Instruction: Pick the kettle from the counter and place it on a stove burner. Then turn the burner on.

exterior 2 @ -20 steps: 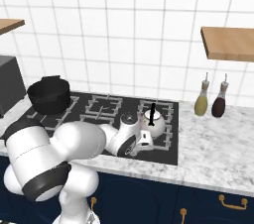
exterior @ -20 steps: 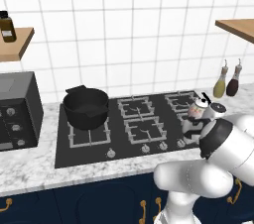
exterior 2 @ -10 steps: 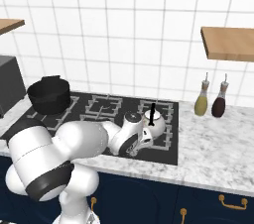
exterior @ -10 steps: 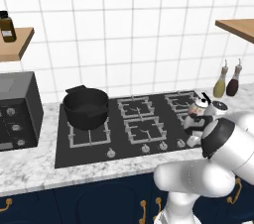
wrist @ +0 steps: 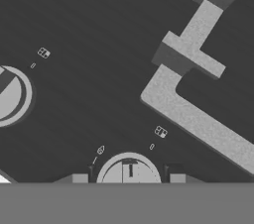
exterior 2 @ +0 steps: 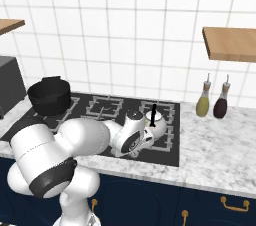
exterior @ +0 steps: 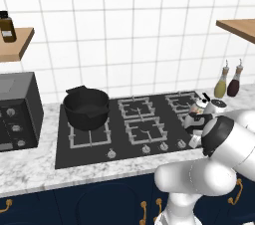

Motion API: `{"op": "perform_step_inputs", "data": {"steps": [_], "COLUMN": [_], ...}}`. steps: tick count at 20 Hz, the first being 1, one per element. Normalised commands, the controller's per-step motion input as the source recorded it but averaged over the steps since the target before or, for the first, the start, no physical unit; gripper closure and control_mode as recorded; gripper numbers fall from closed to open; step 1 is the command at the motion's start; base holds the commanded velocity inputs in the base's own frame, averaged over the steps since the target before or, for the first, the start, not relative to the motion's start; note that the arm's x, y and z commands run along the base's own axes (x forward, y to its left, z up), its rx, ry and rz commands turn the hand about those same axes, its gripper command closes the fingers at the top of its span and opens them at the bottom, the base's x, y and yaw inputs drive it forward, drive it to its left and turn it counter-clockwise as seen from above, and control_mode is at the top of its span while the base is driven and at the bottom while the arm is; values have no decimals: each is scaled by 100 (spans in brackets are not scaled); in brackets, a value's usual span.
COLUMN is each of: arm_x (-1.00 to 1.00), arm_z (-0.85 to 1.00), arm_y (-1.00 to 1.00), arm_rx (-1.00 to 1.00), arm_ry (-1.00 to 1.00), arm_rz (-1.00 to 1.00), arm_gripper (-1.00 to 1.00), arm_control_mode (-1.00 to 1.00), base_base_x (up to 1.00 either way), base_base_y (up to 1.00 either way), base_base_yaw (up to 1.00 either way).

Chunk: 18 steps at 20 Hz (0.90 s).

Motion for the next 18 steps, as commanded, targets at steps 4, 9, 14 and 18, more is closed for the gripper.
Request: {"op": "perform_step_inputs", "data": {"steps": [4, 9, 14, 18], "arm_x": [0, 0, -55, -100], "arm_z": [5, 38, 56, 95], "arm_y": [0, -3, -51, -77], "arm_rx": [0, 1, 10, 27], "arm_ry": [0, 0, -13, -54], "arm_rz": [0, 0, -2, -3], "arm_gripper": [-100, -100, -100, -100], "arm_control_mode": [-100, -100, -100, -100], "base_base_x": [0, 0, 0, 0], "base_base_y": [0, 0, 0, 0], "base_base_yaw": [0, 0, 0, 0]}}
